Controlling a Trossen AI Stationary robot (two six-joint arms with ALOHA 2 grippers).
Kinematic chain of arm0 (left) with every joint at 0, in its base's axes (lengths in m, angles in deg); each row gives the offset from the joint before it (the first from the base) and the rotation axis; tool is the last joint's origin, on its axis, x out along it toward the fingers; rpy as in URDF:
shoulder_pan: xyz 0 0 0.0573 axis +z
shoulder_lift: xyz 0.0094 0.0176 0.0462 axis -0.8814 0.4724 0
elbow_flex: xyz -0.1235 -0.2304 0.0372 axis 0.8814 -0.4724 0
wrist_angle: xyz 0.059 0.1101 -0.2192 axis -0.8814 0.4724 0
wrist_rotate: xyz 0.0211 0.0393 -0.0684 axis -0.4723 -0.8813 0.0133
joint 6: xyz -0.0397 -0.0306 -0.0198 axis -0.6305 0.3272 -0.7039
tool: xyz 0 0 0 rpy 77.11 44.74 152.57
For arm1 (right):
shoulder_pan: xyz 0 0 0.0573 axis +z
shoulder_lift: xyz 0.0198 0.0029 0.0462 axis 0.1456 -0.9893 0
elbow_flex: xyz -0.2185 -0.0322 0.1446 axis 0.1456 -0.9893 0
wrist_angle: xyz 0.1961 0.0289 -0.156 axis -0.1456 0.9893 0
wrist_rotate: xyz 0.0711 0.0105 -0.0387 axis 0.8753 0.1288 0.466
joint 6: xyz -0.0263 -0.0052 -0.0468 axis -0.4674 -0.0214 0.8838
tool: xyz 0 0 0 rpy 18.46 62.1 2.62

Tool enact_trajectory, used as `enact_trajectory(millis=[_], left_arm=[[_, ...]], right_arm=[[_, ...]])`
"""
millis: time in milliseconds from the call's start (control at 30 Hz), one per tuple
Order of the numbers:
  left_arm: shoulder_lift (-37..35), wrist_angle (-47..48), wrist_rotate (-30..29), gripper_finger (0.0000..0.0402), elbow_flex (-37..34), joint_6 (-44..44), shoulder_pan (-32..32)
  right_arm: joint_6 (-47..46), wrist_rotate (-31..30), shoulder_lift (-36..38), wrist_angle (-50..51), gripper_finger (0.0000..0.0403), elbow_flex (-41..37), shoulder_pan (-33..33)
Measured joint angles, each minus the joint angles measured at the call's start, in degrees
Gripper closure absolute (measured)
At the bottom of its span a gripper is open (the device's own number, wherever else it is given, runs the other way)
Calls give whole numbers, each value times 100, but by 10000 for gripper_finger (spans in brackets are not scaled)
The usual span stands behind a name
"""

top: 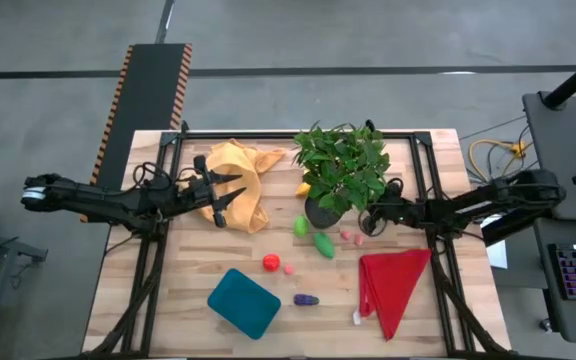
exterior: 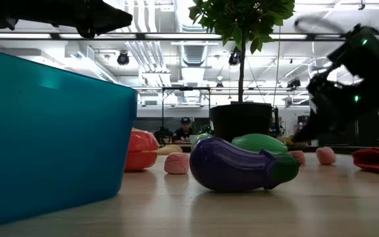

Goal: Pick and placing Produce into tupperware
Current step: Put the yellow corn into the blue bin

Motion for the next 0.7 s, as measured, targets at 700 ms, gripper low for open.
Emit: enact_trajectory(millis=[700], left_arm=[[-50,-5,-2,262,0,-5,0]], right_arm=[[313,314,2114,2298,394,1027,1098]])
